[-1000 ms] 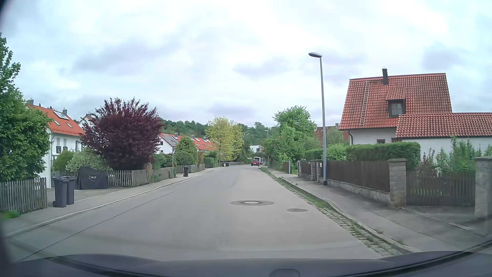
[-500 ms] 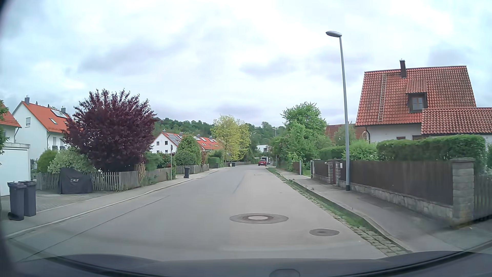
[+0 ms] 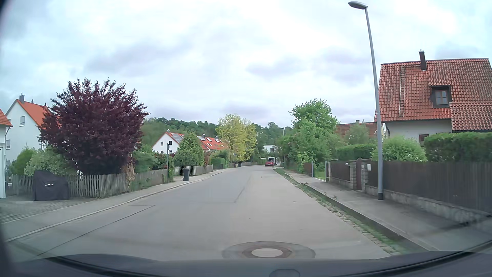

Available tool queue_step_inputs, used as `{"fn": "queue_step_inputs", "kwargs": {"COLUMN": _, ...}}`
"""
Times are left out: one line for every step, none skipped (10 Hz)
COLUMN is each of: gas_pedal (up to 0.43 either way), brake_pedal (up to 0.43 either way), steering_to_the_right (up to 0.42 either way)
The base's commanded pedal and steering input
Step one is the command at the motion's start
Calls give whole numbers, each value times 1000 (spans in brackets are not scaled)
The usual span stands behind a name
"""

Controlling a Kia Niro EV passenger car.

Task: Follow the waypoints while adhering to traffic rules and regulations

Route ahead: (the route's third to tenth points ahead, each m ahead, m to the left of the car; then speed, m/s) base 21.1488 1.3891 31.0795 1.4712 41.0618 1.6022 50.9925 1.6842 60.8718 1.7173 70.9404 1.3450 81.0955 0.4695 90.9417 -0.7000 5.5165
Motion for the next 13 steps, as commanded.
{"fn": "queue_step_inputs", "kwargs": {"gas_pedal": 138, "brake_pedal": 0, "steering_to_the_right": -33}}
{"fn": "queue_step_inputs", "kwargs": {"gas_pedal": 138, "brake_pedal": 0, "steering_to_the_right": -28}}
{"fn": "queue_step_inputs", "kwargs": {"gas_pedal": 138, "brake_pedal": 0, "steering_to_the_right": -15}}
{"fn": "queue_step_inputs", "kwargs": {"gas_pedal": 138, "brake_pedal": 0, "steering_to_the_right": -6}}
{"fn": "queue_step_inputs", "kwargs": {"gas_pedal": 138, "brake_pedal": 0, "steering_to_the_right": -1}}
{"fn": "queue_step_inputs", "kwargs": {"gas_pedal": 138, "brake_pedal": 0, "steering_to_the_right": -1}}
{"fn": "queue_step_inputs", "kwargs": {"gas_pedal": 138, "brake_pedal": 0, "steering_to_the_right": -1}}
{"fn": "queue_step_inputs", "kwargs": {"gas_pedal": 138, "brake_pedal": 0, "steering_to_the_right": -2}}
{"fn": "queue_step_inputs", "kwargs": {"gas_pedal": 138, "brake_pedal": 0, "steering_to_the_right": -1}}
{"fn": "queue_step_inputs", "kwargs": {"gas_pedal": 138, "brake_pedal": 0, "steering_to_the_right": -1}}
{"fn": "queue_step_inputs", "kwargs": {"gas_pedal": 138, "brake_pedal": 0, "steering_to_the_right": -1}}
{"fn": "queue_step_inputs", "kwargs": {"gas_pedal": 138, "brake_pedal": 0, "steering_to_the_right": -2}}
{"fn": "queue_step_inputs", "kwargs": {"gas_pedal": 138, "brake_pedal": 0, "steering_to_the_right": -2}}
